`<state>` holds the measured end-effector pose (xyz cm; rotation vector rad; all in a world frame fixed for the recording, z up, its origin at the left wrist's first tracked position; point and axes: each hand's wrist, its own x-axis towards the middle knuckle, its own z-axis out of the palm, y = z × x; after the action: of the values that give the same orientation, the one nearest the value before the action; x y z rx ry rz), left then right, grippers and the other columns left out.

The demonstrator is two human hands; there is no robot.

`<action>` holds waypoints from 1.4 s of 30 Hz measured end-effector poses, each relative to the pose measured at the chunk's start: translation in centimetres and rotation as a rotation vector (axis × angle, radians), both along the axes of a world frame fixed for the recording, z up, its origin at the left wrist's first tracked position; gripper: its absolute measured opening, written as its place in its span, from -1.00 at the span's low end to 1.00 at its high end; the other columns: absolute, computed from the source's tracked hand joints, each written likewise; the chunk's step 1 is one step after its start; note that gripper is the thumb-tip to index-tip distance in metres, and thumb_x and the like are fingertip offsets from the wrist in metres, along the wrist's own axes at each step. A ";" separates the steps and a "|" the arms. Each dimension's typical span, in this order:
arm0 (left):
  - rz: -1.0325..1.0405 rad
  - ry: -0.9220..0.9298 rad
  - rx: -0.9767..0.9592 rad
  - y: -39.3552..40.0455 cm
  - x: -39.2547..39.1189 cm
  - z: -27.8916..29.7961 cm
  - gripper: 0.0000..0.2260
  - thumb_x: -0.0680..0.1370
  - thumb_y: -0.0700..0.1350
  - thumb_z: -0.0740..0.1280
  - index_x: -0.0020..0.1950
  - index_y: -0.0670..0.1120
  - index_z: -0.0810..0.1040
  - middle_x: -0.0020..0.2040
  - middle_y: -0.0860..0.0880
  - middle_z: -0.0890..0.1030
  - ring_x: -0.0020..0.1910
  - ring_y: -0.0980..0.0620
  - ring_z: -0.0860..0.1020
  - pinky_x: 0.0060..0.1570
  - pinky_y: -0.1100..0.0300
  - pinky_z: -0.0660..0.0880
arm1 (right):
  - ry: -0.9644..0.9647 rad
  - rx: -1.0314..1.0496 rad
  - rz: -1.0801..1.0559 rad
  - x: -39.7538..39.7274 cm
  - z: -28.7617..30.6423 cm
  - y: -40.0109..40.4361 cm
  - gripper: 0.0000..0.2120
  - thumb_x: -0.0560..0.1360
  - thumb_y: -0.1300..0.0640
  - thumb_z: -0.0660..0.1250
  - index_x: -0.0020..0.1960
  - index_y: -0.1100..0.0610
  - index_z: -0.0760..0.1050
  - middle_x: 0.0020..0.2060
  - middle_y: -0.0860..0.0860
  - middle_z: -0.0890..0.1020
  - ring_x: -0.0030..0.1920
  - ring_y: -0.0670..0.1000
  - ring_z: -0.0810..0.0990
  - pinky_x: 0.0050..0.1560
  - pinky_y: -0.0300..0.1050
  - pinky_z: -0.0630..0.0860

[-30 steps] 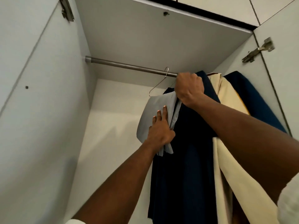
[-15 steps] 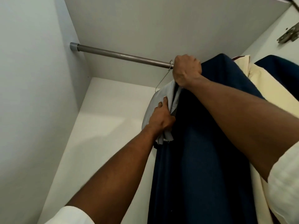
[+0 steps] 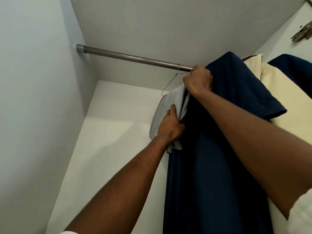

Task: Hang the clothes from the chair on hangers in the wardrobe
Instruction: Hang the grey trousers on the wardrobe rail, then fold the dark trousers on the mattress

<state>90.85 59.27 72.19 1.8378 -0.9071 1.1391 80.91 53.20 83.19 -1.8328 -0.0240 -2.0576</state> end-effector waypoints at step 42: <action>-0.173 0.503 0.529 9.4 -45.7 -61.8 -0.70 0.58 -0.23 0.21 0.29 -0.16 0.54 0.26 -0.14 0.57 0.24 -0.16 0.52 0.25 0.00 0.37 | 1.188 0.450 -0.262 -45.0 -69.1 5.9 -0.75 0.41 0.38 0.11 -0.03 0.22 0.50 -0.09 0.17 0.63 -0.09 0.24 0.59 -0.10 -0.02 0.47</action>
<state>45.19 68.64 10.41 2.2625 -1.0971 0.3027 35.93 59.13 14.11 -2.4712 0.9270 -0.6910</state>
